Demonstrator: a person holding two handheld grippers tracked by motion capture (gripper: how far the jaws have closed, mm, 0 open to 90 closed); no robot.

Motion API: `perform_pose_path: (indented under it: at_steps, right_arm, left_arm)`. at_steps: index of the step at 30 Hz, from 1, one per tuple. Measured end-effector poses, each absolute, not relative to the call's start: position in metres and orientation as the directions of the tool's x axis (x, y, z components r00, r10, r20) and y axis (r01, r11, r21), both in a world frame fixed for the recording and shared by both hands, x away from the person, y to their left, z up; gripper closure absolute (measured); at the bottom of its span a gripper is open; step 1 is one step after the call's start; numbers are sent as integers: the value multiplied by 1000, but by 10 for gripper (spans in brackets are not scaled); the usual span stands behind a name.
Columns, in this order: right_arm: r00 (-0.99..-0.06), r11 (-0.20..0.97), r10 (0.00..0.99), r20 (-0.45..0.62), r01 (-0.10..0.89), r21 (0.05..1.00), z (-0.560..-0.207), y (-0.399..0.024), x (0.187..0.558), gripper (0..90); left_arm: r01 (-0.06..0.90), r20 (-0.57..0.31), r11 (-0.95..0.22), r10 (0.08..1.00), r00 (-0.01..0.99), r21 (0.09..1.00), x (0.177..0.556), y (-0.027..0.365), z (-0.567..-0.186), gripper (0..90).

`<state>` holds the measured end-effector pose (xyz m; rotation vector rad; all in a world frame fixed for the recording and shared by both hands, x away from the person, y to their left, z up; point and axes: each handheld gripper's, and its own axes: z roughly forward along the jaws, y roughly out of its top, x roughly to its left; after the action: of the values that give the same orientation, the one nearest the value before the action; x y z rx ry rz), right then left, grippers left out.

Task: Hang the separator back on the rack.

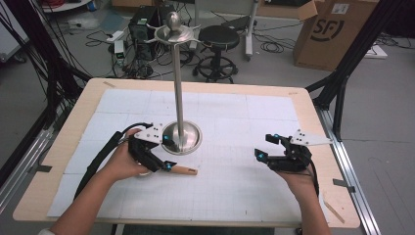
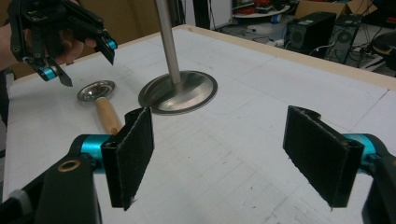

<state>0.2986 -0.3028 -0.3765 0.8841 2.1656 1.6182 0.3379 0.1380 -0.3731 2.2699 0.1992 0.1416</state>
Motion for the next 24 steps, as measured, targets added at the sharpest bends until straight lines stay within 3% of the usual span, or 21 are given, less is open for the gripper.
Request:
perform_pose_path:
  at_steps: [7, 24]
  right_arm:
    - [-766, 175, 629, 128, 301, 938, -377, -303, 299, 239]
    - [-767, 175, 629, 126, 299, 938, -377, -304, 299, 241]
  left_arm:
    - [77, 23, -719, 128, 991, 690, 341, 124, -373, 262]
    - [71, 1, -834, 86, 996, 547, 344, 96, -389, 268]
